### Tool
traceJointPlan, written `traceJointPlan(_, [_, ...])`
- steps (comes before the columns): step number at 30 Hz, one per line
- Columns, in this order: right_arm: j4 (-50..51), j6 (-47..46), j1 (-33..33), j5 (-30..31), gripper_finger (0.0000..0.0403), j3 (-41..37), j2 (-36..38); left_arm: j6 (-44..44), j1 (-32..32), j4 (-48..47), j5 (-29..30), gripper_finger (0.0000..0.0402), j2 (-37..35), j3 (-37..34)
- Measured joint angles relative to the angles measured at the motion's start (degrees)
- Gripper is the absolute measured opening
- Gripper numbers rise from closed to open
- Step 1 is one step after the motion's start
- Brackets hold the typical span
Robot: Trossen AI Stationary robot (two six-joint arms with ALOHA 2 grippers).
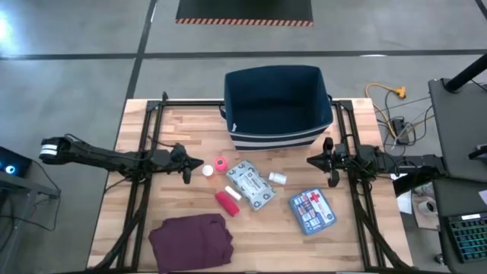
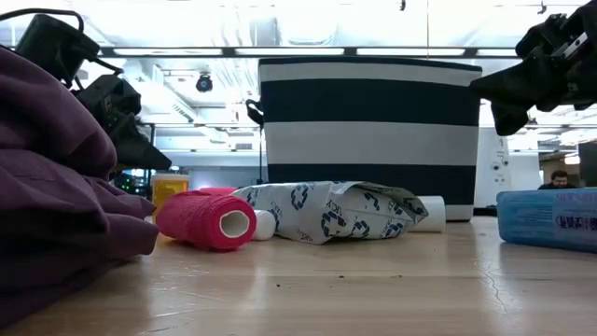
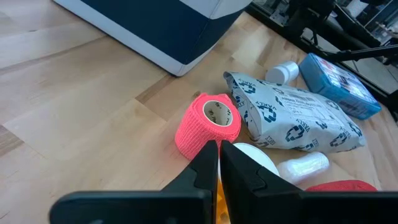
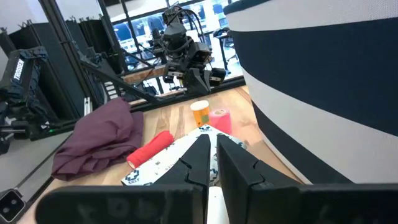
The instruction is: Pick & place medical supplies in basket/bin
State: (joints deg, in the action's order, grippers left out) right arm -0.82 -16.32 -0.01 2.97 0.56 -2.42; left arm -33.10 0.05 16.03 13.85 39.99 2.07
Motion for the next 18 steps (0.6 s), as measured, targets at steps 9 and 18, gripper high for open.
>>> traceJointPlan(9, [0.00, 0.02, 0.00, 0.01, 0.0022, 0.00, 0.00, 0.00, 0.01, 0.02, 0.01, 0.0000, 0.00, 0.00])
traceJointPlan(18, [-4.55, -29.04, -0.02, 3.50, 0.0022, 0.07, -0.09, 0.00, 0.00, 0.01, 0.00, 0.0000, 0.00, 0.00])
